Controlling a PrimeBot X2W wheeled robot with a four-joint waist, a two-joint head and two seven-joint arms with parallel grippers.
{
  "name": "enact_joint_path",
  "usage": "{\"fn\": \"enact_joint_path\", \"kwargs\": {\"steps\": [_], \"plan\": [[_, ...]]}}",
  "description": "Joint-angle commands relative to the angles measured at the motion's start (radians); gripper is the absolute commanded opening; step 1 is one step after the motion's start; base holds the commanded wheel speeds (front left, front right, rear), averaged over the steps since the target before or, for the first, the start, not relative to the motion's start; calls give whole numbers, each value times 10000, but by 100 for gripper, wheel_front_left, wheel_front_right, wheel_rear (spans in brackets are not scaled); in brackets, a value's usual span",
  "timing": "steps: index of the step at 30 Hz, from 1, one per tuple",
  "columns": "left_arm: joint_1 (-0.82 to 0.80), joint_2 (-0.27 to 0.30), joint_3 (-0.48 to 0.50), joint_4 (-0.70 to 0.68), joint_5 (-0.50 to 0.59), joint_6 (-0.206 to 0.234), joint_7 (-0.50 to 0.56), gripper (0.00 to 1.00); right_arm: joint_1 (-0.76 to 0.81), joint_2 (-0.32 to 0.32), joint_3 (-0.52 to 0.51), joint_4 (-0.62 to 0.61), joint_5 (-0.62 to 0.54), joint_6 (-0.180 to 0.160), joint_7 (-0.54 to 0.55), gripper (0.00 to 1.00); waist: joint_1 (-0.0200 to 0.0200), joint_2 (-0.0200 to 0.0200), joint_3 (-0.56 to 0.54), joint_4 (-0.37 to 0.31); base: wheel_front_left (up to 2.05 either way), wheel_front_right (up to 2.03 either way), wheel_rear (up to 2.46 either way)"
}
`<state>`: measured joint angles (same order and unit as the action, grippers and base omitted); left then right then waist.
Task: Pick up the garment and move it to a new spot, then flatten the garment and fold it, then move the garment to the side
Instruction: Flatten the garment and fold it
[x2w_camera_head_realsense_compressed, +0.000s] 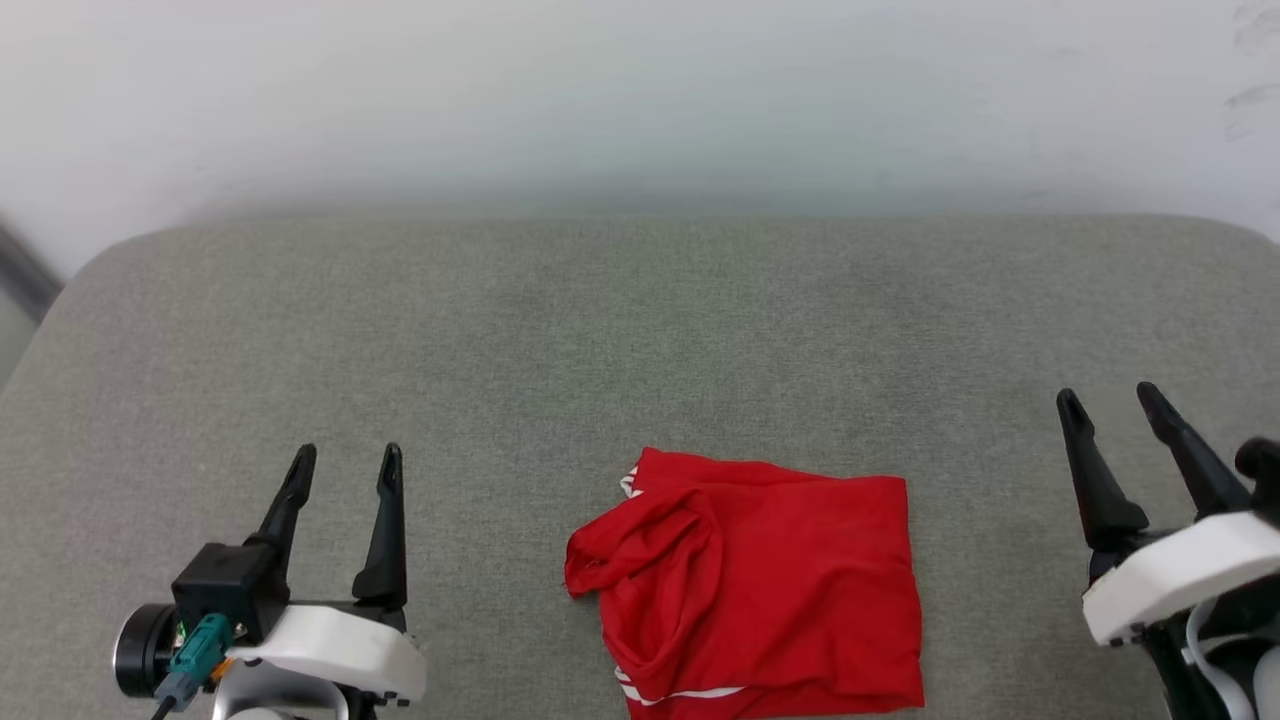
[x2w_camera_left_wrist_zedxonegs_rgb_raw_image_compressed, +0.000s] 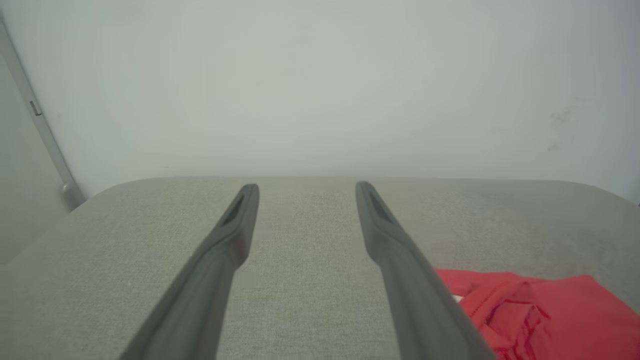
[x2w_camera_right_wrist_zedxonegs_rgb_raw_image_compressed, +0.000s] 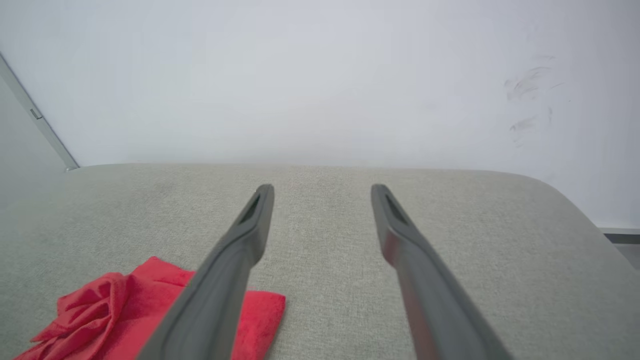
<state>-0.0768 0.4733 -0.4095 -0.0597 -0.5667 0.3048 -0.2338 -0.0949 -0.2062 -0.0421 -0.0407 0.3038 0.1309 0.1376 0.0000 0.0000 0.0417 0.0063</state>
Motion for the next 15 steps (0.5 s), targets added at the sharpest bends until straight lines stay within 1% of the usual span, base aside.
{"fn": "enact_joint_path", "kwargs": {"steps": [1,5,10,15], "plan": [[186,64,35,38,23,101,-69,100,307,164,-6,-284,-79,-4,-238,100,0,0,-141,-88,0,0,0],[420,103,-34,36,55,178,6,100,951,334,-7,-836,-277,-4,-479,100,0,0,-395,-141,0,0,0],[743,94,-88,25,13,309,40,100,1697,621,65,-1311,-424,-4,-409,100,0,0,-601,-167,0,0,0],[939,72,-149,69,-59,378,53,100,2103,764,45,-1683,-613,-4,-298,100,0,0,-718,-217,0,0,0]]}}
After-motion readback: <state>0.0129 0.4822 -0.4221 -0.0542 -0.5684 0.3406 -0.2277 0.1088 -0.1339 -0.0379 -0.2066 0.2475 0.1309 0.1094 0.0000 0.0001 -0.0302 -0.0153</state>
